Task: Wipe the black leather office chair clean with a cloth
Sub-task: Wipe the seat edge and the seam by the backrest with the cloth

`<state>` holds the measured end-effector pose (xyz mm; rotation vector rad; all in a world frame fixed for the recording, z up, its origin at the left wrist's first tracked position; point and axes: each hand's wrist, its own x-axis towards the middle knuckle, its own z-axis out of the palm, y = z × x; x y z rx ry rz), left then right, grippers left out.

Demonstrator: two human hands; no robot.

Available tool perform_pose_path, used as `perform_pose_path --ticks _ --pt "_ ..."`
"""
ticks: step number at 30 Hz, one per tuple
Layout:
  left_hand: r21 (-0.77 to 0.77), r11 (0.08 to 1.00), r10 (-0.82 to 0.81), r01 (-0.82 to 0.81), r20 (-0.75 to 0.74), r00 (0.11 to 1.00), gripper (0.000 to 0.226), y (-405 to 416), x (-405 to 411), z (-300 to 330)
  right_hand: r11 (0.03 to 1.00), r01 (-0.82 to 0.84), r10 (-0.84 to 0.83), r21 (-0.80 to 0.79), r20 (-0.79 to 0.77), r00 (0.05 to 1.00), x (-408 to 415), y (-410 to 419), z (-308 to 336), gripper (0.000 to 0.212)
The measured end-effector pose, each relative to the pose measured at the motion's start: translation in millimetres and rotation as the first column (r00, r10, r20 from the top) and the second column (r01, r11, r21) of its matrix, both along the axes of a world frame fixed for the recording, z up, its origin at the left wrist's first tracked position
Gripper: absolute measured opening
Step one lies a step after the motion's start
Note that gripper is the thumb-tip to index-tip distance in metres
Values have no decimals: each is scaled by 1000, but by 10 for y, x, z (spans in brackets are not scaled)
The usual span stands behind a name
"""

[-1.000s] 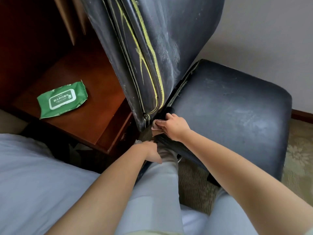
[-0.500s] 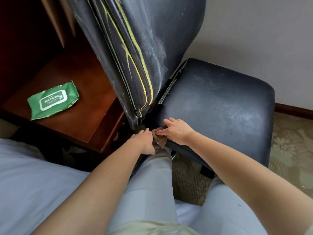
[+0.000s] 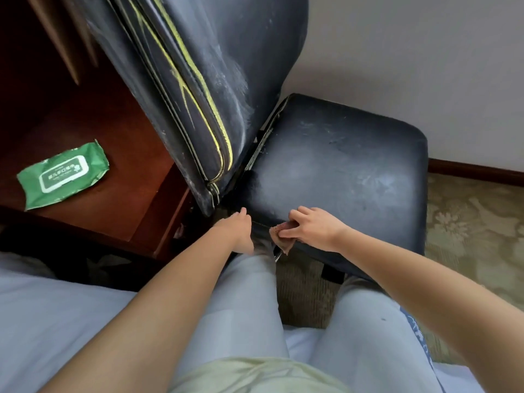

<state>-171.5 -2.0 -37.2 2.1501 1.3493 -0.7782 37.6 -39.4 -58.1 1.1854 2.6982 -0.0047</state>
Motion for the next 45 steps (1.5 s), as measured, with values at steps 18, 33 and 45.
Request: perform_pose_path --ticks 18,33,45 --pt "-1 996 84 -84 -21 996 74 159 -463 79 978 207 -204 -30 82 976 -1165 578 -8 49" --pt "21 1000 -23 22 39 999 87 -106 -80 -39 985 145 -136 -97 100 986 -227 -38 77 43" --pt "65 995 -67 71 -67 996 86 -362 279 6 968 229 -219 -103 99 971 308 -526 85 37"
